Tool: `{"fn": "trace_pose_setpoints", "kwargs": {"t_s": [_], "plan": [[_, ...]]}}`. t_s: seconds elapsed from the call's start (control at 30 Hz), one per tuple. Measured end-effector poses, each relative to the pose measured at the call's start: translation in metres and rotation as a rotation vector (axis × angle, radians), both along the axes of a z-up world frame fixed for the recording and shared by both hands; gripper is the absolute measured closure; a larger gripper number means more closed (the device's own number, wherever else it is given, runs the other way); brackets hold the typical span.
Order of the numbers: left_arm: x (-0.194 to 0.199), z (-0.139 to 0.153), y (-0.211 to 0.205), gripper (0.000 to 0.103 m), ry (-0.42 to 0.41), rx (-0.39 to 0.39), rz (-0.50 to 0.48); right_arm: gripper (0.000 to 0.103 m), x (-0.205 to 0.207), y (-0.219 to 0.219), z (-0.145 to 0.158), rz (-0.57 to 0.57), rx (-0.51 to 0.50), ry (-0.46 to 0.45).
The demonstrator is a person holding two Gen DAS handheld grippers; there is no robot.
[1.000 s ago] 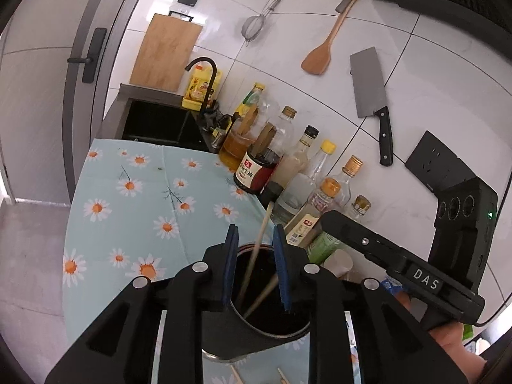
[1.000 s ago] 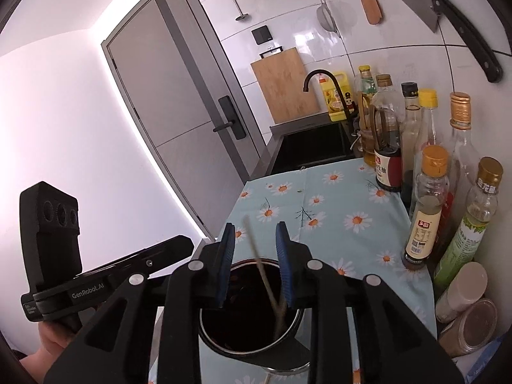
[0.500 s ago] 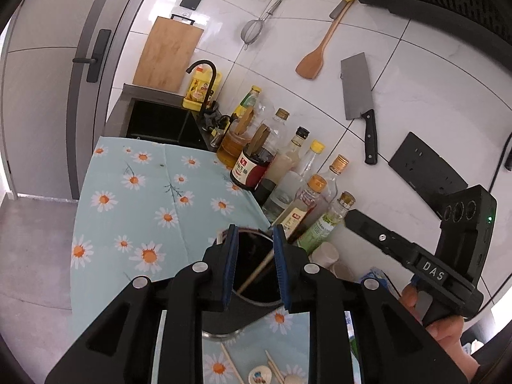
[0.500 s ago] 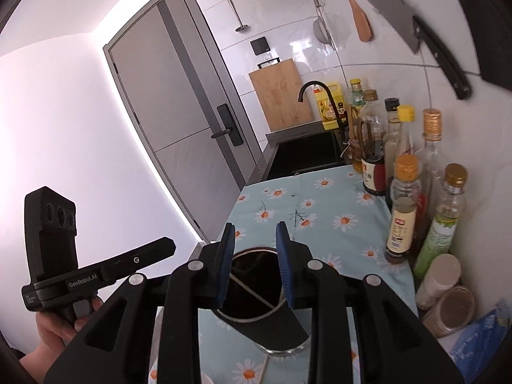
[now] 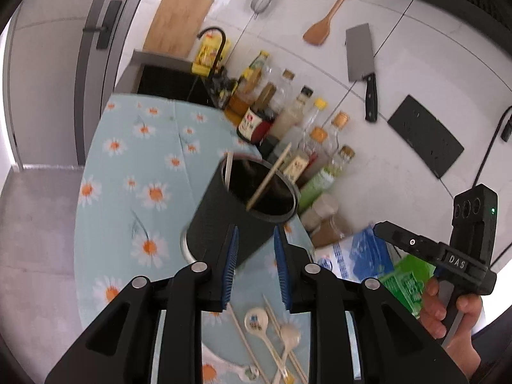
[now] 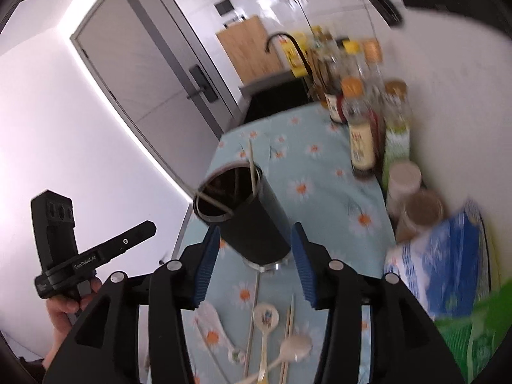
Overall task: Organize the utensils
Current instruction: 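Move the right gripper back to the table and grasp a chopstick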
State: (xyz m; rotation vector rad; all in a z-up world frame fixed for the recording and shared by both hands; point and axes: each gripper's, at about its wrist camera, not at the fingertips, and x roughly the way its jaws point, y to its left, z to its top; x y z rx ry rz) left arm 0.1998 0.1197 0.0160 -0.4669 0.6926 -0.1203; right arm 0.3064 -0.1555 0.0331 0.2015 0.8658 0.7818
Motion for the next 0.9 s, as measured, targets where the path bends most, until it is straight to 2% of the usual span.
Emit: {"fn": "trace_pose_setpoints", "kwargs": {"t_s": [0.13,0.33,0.4,0.47,0.53,0.57,0.7,0.9], "plan": [[-0.013,-0.024,0.003,0.078,0.050,-0.050,0.011,0.056,-0.005,-0.011,-0.021,-0.060,-0.106,0.104],[-0.031,-0.068,0.007,0.078,0.136,-0.126,0.041,0.056,-0.011,-0.016,-0.076,-0.088,-0.269,0.373],[-0.036,-0.080,0.009,0.078,0.159,-0.130,0.048,0.057,-0.013,-0.018,-0.096,-0.089,-0.282,0.456],[-0.041,-0.089,0.012,0.078,0.180,-0.139,0.057,0.057,-0.014,-0.018,-0.109,-0.099,-0.310,0.494],[-0.046,-0.099,0.017,0.078,0.197,-0.157,0.067,0.069,-0.018,-0.018,-0.122,-0.102,-0.335,0.529],[-0.048,-0.103,0.019,0.078,0.204,-0.159,0.072,0.072,-0.020,-0.018,-0.129,-0.104,-0.345,0.550],[-0.055,-0.122,0.028,0.078,0.238,-0.176,0.093,0.076,-0.024,-0.016,-0.150,-0.108,-0.401,0.611],[-0.058,-0.146,0.032,0.078,0.294,-0.197,0.101,0.081,-0.027,-0.012,-0.164,-0.134,-0.495,0.621]]}}
